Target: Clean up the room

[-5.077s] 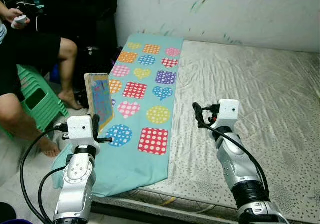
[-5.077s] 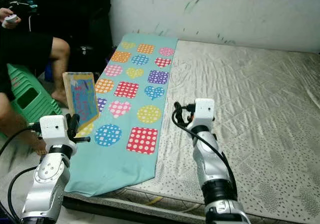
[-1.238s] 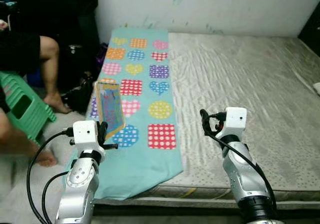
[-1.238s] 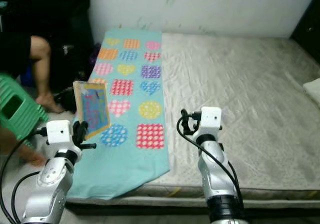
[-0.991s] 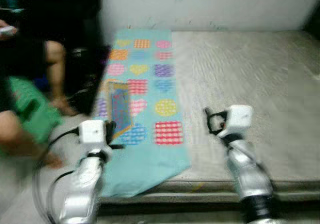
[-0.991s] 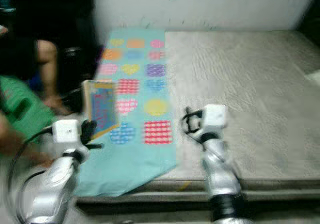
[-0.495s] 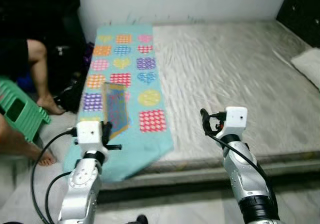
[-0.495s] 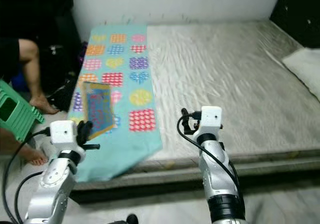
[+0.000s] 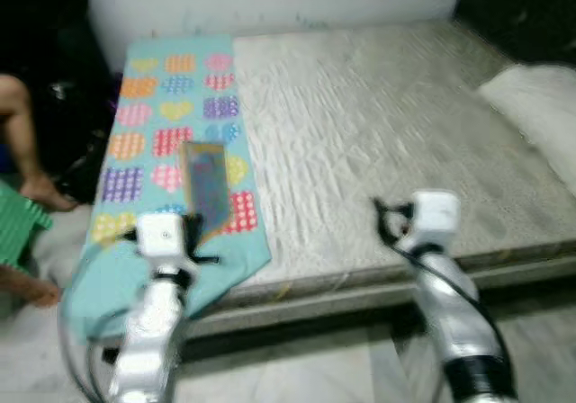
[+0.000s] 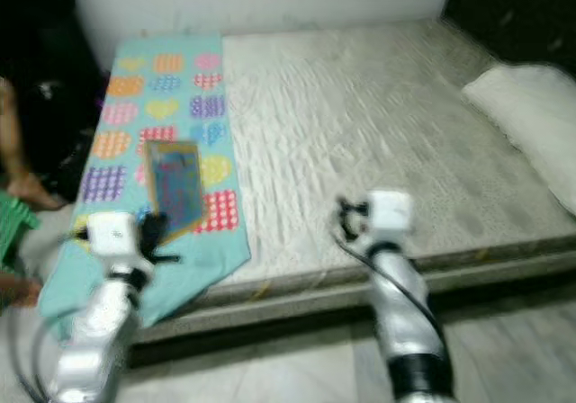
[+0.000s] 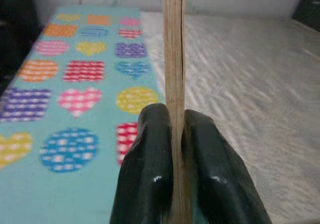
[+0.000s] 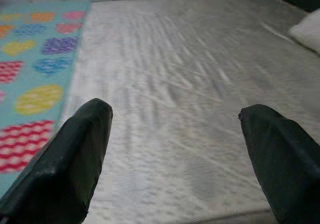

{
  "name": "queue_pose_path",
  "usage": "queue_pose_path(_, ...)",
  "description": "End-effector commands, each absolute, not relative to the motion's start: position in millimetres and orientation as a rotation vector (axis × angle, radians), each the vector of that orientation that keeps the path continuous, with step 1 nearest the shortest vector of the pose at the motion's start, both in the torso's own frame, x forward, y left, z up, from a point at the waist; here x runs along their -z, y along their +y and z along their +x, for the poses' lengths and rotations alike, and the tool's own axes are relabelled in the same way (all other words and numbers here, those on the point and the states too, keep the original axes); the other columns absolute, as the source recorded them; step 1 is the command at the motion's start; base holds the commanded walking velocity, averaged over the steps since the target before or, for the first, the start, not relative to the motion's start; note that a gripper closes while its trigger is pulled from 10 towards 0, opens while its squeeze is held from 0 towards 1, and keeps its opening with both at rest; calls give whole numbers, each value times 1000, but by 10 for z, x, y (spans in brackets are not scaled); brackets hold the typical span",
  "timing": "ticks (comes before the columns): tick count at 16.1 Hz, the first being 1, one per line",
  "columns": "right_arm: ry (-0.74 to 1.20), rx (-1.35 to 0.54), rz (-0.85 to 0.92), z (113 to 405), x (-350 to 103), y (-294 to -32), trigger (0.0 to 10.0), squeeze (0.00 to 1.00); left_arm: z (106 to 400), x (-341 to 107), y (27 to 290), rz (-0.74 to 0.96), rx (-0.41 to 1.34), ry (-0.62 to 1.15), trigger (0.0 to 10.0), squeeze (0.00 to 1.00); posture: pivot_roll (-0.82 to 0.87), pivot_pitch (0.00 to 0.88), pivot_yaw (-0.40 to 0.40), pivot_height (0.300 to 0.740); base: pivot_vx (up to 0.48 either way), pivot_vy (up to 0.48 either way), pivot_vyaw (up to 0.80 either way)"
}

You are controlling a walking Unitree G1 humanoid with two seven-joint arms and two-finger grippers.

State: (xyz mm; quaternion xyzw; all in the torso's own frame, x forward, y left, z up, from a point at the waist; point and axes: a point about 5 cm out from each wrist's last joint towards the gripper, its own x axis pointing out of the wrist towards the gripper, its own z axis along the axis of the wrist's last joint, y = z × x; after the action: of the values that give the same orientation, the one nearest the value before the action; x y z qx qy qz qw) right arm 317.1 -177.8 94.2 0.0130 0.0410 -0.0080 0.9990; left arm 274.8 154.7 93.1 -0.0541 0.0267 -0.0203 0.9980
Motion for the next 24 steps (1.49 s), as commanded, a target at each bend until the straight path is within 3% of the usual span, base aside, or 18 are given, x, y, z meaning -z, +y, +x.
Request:
queue_pose_path(1,81,-11,42,3183,-948,-1668,10000,0,2755,-990,1601,-101,54,20,10000,0,-83,75,22,740,0,0,0)
queue_pose_path(5,79,-12,40,3189,-954,-1669,10000,0,2738,-1011,1582,-118,82,1,10000,0,-86,76,22,740,171,0,0)
queue_pose_path(17,77,-11,40,3199,-958,-1662,10000,0,2734,-1007,1571,-134,96,-1,10000,0,-90,70,27,740,412,0,0)
queue_pose_path(24,77,-13,42,3205,-948,-1650,10000,0,2769,-972,1593,-106,49,36,10000,0,-89,66,29,740,0,0,0)
